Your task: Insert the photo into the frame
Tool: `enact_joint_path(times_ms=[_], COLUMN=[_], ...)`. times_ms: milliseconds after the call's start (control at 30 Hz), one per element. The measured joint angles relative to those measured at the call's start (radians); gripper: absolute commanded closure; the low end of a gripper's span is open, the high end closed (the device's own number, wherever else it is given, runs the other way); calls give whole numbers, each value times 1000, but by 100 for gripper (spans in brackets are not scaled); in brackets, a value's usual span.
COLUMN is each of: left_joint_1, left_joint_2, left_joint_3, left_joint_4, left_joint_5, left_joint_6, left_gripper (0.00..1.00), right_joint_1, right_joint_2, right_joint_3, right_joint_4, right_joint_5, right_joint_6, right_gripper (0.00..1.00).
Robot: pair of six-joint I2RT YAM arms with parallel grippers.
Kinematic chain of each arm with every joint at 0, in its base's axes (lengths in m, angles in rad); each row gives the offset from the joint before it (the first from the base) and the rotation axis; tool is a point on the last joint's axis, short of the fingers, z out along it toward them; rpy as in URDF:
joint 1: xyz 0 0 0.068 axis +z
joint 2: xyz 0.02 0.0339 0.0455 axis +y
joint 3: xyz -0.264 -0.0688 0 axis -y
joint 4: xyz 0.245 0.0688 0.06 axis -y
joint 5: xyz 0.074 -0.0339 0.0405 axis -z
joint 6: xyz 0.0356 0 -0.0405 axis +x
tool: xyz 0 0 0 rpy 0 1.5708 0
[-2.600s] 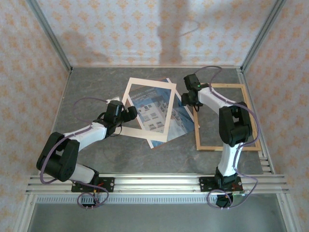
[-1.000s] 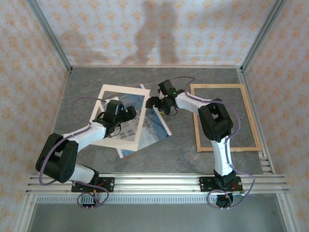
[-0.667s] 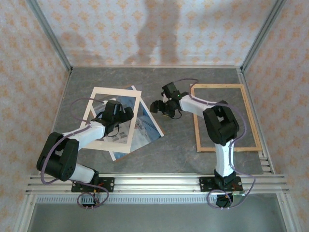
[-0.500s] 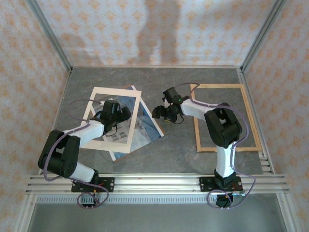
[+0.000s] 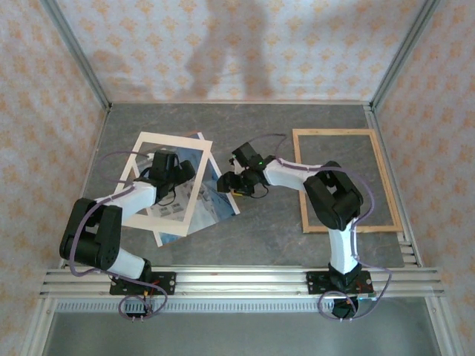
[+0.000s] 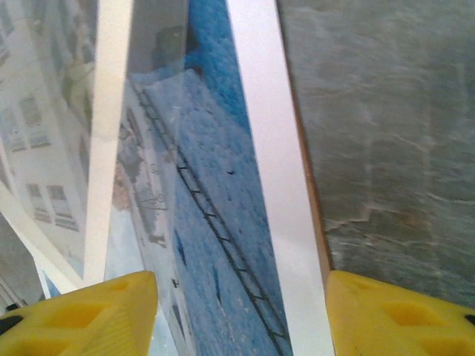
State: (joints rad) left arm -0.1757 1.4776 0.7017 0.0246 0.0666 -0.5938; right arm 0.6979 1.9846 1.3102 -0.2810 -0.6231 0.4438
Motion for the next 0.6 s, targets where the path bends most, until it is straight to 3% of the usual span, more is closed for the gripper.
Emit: enact_joint_path(times_ms=[133,333,433,600], left_joint_1=[0,0,0,-1], left_joint_2=[-8,-66,-84,-85], left_joint_3=[5,4,3,-2], left_joint_4=[-13,-14,-13,-13], left_joint_5=[2,12,24,31], left_joint_6=[0,0,0,0], left_gripper=[8,8,8,8], right_joint_1=[-50,-311,-423,-434], right_joint_2=[-51,-212,-244,-219], right_joint_3=[-2,-72,-111,-140], right_joint_4=[-37,-141,-174,-233], right_joint_5=[82,323,410,457], right_joint_6=[-34,-117,-141,-165], right_gripper=[34,17,15,15])
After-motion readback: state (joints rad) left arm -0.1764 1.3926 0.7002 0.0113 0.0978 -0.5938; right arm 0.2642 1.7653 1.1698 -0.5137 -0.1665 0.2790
